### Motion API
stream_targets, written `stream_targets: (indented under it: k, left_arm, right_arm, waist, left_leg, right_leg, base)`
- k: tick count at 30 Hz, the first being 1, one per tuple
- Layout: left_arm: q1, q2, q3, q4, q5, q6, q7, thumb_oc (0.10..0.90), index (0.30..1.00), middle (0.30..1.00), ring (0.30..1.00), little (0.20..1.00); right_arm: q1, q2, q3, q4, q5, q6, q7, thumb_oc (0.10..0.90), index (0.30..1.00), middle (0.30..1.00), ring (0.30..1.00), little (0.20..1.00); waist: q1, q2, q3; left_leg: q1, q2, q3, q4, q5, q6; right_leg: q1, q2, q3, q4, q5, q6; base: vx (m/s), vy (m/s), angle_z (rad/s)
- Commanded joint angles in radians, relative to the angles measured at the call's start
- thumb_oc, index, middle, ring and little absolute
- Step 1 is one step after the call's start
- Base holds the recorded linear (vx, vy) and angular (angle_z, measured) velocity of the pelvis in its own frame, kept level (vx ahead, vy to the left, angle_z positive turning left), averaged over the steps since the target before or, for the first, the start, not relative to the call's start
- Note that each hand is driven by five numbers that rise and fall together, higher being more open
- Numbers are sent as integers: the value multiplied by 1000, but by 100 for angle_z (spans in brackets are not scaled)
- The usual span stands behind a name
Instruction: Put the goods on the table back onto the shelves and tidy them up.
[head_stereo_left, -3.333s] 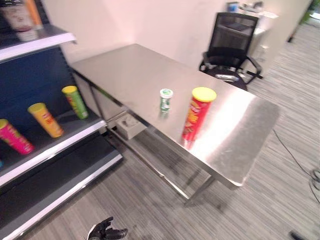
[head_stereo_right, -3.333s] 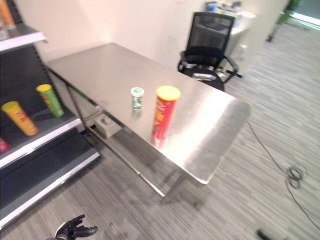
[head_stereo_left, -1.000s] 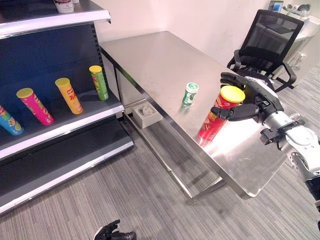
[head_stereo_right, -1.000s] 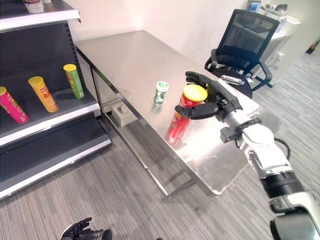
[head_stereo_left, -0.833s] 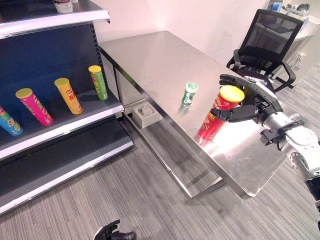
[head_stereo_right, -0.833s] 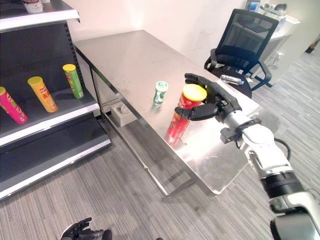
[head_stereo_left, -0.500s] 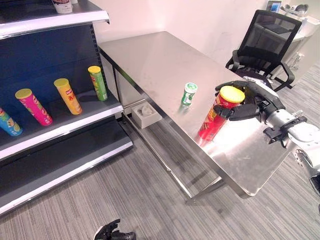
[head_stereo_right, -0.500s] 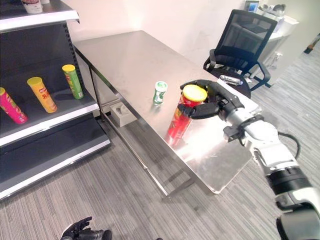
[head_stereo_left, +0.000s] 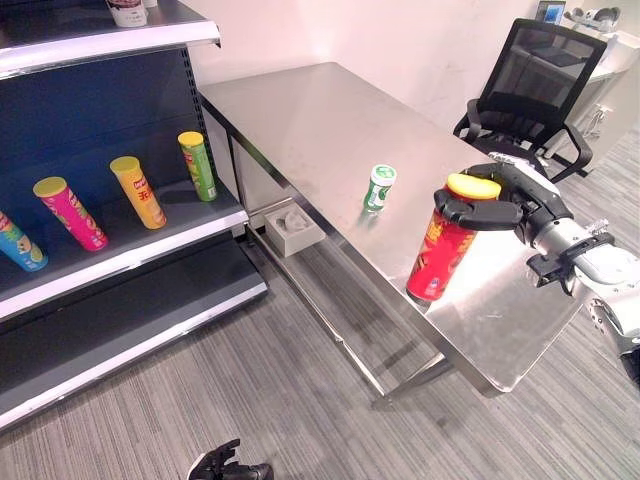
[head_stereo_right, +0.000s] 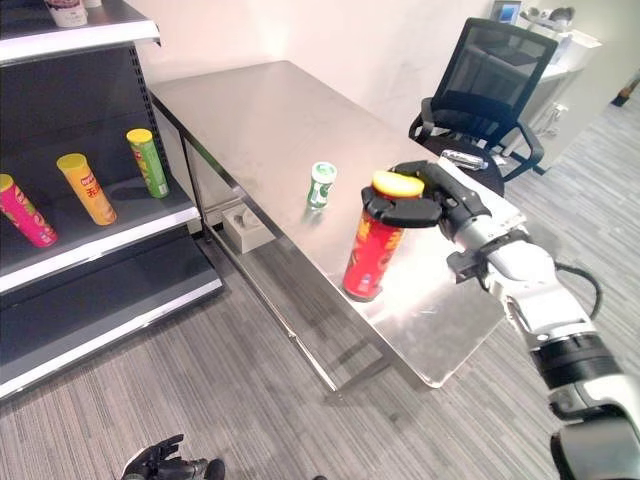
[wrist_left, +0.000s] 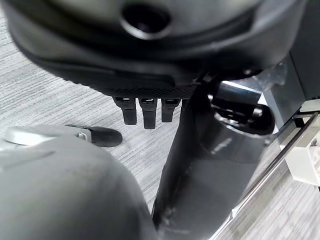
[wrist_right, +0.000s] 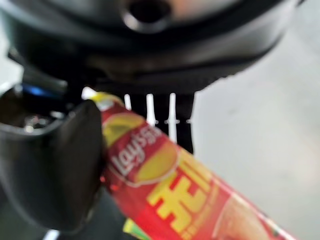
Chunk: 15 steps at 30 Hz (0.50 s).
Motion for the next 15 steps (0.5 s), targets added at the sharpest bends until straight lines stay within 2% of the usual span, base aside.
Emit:
stream_targets:
  k: [1,4,5,6,10,11,13,14,15]
  left_arm:
    - [-40,29,-34,26,-9,-35,10,800,900,900,900,900]
    - [-40,29,-34,26,-9,-35,10,800,900,900,900,900]
    - [-42,37,-20,25,-16,-32,17,800,900,900,900,900]
    - [-38,40,-8,21,-26,-34,20,800,900,900,900,900]
    - [-47,42,11,8,-36,-39,33,800,900,900,900,900]
    - [-50,40,11,3,-42,-40,38,800,900,900,900,900]
    - [-55,35,14,-6,-45,-41,42,800,900,900,900,900]
    - [-55,35,14,-6,-45,-41,42,800,900,900,900,900]
    - [-54,34,17,-7,-37,-42,42,800,900,900,900,900]
  right_arm:
    - [-149,-15,-105,-58,37,-127,-88,400,300,300,300,300]
    - [-149,-15,-105,-58,37,-127,-88,400,300,300,300,300]
    - [-214,-4,-131,-159,52,-171,-119,400,300,300,300,300]
    - [-247,3,-127,-192,50,-186,-127,400,300,300,300,300]
    - [-306,-8,-131,-264,33,-207,-145,400,300,300,300,300]
    - [-316,-14,-134,-274,24,-210,-153,400,300,300,300,300]
    - [-319,-24,-131,-305,2,-211,-158,400,300,300,300,300]
    - [-319,-24,-131,-305,2,-211,-158,400,300,300,300,300]
    - [-321,-32,-128,-305,-17,-209,-164,400,300,300,300,300]
  waist:
    - [45,-14,-67]
    - [45,-14,-67]
    - [74,-11,-62]
    - [90,-8,-54]
    - [118,-2,-29]
    - [119,2,-21]
    - [107,1,-13]
    - [107,1,-13]
    - [101,-1,-14]
  left_leg:
    - [-16,3,9,2,-11,-28]
    - [-16,3,9,2,-11,-28]
    - [-35,24,-31,2,21,-51]
    - [-49,39,-48,2,39,-65]
    - [-104,46,-84,3,93,-90]
    - [-126,51,-64,10,112,-97]
    - [-147,73,41,26,127,-94]
    - [-148,73,42,26,127,-94]
    - [-142,92,76,37,120,-89]
  right_leg:
    - [59,-1,-15,9,-49,49]
    - [59,-1,-15,9,-49,49]
    - [64,28,-32,9,-79,25]
    - [62,45,-35,9,-94,14]
    - [56,54,-91,9,-108,5]
    - [54,50,-116,9,-106,6]
    - [43,34,-153,9,-93,9]
    - [43,34,-153,9,-93,9]
    - [34,24,-163,9,-86,10]
  base:
    - [-10,-29,13]
    - [-30,-64,13]
    - [-143,-285,8]
    - [-177,-317,34]
    - [-121,-119,65]
    - [-157,-13,60]
    - [-151,27,103]
    - [-111,46,117]
    - [-81,61,74]
